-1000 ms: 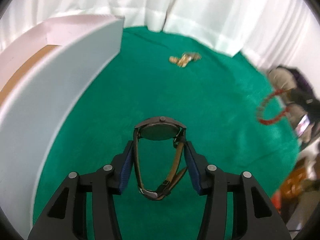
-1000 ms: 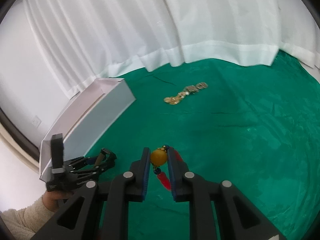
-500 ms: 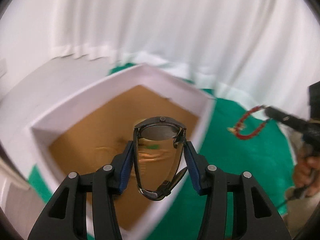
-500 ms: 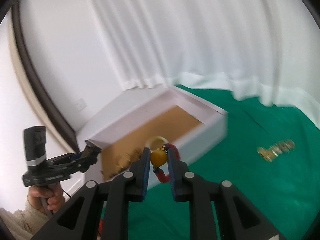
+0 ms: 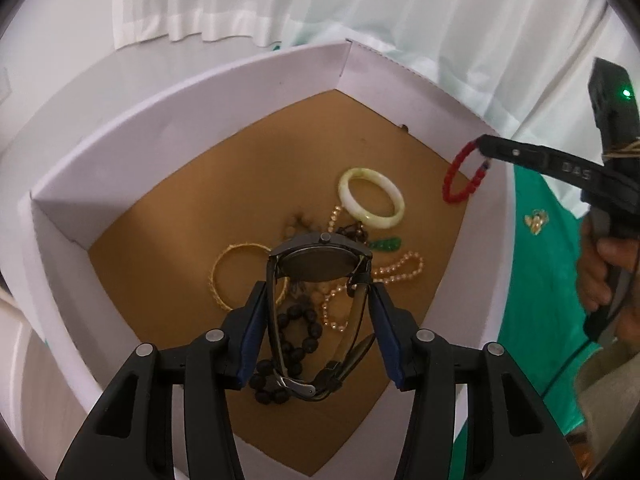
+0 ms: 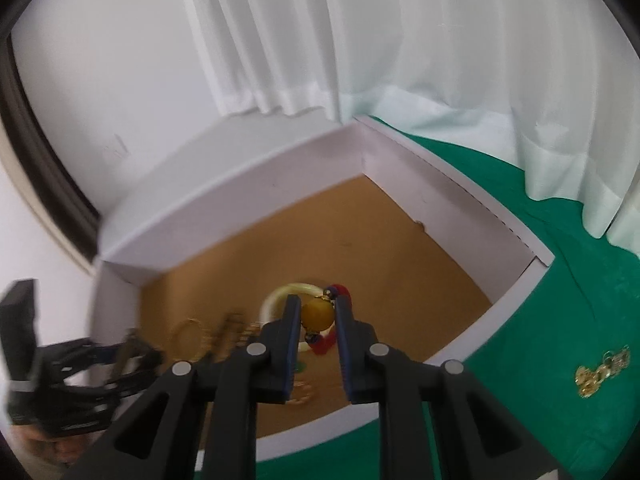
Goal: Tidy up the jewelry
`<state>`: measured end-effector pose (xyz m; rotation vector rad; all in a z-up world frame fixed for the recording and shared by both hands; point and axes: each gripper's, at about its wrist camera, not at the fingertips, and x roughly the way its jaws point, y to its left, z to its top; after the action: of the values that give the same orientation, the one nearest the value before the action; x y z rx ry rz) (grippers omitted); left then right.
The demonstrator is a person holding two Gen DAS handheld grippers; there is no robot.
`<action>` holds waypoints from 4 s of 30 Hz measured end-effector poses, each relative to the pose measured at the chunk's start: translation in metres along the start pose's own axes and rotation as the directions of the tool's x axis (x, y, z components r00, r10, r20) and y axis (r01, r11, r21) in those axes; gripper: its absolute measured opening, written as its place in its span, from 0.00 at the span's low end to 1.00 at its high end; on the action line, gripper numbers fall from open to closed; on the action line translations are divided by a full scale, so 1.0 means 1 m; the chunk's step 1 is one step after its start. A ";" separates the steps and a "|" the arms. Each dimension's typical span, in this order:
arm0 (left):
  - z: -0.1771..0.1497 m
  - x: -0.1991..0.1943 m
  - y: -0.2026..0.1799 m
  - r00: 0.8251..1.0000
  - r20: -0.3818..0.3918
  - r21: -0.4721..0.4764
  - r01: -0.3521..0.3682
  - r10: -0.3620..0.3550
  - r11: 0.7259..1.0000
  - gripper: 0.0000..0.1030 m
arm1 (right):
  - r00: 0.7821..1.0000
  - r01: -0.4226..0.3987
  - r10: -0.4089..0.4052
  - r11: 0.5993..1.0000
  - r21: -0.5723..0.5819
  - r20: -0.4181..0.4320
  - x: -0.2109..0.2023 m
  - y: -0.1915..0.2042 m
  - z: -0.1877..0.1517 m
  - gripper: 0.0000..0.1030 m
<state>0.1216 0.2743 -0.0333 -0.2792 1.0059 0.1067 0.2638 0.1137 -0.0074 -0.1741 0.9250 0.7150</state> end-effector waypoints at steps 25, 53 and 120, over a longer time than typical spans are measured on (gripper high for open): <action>-0.056 -0.067 -0.140 0.969 0.192 0.201 0.116 -0.155 0.973 0.93 | 0.920 0.387 -0.392 0.907 0.163 -0.002 -0.141 -0.134 -0.238 0.77; -0.048 0.060 -0.278 0.964 -0.073 0.344 0.264 -0.255 0.901 0.93 | 0.868 0.469 -0.496 0.795 0.384 -0.034 -0.167 -0.220 -0.328 0.77; 0.008 0.202 -0.395 0.988 -0.006 0.457 0.137 -0.151 0.879 0.29 | 0.861 0.491 -0.504 0.787 0.373 -0.068 -0.160 -0.219 -0.327 0.84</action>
<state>0.3215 -0.1109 -0.1283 0.0809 0.9464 -0.2618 0.1201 -0.2713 -0.1155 -0.0546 0.9127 0.0363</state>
